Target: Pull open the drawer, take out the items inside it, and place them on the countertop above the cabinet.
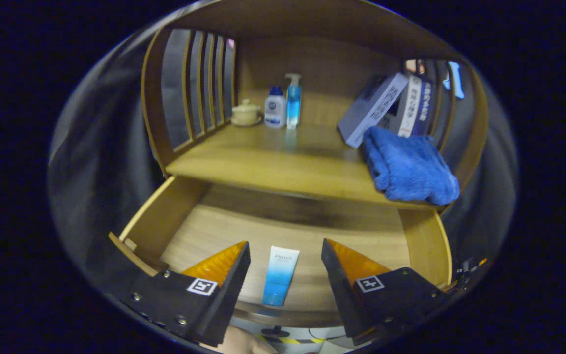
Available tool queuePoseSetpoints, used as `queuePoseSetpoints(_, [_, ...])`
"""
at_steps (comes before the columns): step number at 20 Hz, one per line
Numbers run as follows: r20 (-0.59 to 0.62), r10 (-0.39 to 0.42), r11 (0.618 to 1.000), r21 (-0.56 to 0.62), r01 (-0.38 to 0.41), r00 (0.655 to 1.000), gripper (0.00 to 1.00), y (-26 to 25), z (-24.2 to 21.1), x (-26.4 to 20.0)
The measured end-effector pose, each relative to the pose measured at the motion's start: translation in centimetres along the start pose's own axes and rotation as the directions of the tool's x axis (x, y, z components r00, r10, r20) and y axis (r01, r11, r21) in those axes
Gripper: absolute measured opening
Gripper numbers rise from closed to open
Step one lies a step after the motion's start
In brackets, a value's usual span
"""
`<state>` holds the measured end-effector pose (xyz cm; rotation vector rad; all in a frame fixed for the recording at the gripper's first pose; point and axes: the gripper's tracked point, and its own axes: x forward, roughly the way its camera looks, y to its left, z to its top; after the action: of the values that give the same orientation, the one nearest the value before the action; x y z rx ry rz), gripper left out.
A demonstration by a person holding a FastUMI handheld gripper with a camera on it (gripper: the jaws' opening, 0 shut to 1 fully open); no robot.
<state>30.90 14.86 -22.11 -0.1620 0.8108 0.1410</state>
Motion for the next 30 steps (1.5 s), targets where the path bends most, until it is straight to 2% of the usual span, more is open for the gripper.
queuePoseSetpoints(2, [-0.077,-0.020,1.000,-0.023,0.018,0.997,0.96,-0.5,-1.1,1.9])
queuePoseSetpoints(5, [-0.191,-0.043,0.998,-0.055,0.033,0.981,0.96,-1.2,-3.2,3.9])
queuePoseSetpoints(9, [-0.343,-0.026,1.000,-0.023,0.019,0.939,0.96,-1.3,-6.4,5.4])
queuePoseSetpoints(16, [-0.496,-0.003,1.000,-0.021,-0.008,0.868,0.96,-0.9,-9.2,6.0])
queuePoseSetpoints(20, [-0.518,0.018,0.999,-0.021,-0.034,0.855,0.94,-0.7,-9.0,6.4])
queuePoseSetpoints(21, [-0.534,0.020,0.999,-0.029,-0.042,0.845,0.82,-0.5,-9.4,6.0])
queuePoseSetpoints(24, [-0.519,0.005,0.999,-0.034,-0.026,0.855,0.46,-0.7,-9.2,6.1])
queuePoseSetpoints(25, [-0.502,0.000,0.999,-0.032,-0.019,0.865,0.46,-0.6,-9.0,5.9])
queuePoseSetpoints(26, [-0.478,-0.003,0.999,-0.031,-0.013,0.878,0.39,-0.5,-8.5,5.8])
queuePoseSetpoints(30, [-0.365,0.014,1.000,0.010,-0.012,0.931,0.39,-0.5,-5.7,4.6])
